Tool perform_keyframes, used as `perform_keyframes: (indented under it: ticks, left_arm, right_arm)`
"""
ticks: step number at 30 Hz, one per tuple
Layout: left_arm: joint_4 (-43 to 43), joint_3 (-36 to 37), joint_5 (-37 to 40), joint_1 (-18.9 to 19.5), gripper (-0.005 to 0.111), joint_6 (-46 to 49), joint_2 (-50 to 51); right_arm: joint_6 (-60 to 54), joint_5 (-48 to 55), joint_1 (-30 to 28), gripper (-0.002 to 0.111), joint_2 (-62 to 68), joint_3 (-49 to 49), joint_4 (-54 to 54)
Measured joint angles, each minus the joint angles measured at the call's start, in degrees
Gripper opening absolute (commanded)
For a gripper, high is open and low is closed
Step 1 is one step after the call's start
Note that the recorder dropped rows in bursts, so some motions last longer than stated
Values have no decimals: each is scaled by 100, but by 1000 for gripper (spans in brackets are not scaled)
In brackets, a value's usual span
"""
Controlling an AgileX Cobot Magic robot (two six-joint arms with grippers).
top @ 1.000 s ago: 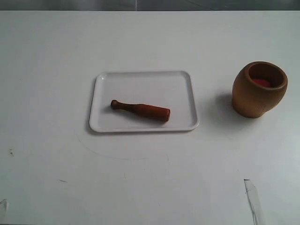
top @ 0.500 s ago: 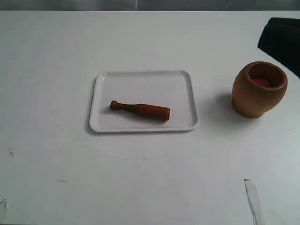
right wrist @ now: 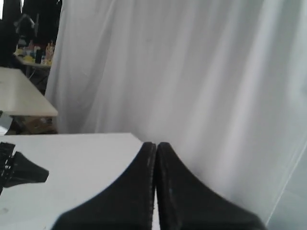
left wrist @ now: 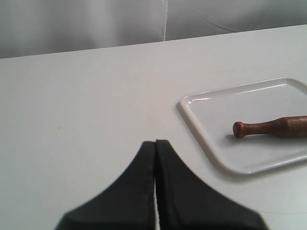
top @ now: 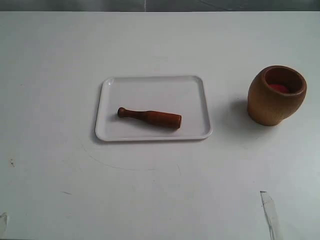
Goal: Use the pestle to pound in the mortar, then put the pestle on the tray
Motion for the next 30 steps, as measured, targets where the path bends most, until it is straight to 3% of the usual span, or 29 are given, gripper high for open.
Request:
perform_keyframes:
  ticks: [12,24,30]
  left_arm:
    - [0,0,0,0,0,0,0]
    - [0,0,0,0,0,0,0]
    - [0,0,0,0,0,0,0]
  right_arm:
    - [35,615,-1244,0,-1982,1074,0]
    - [347,1151,-2853,0,-2037,1983,0]
    - [560,1193,-3006,0,-2037,2046,33]
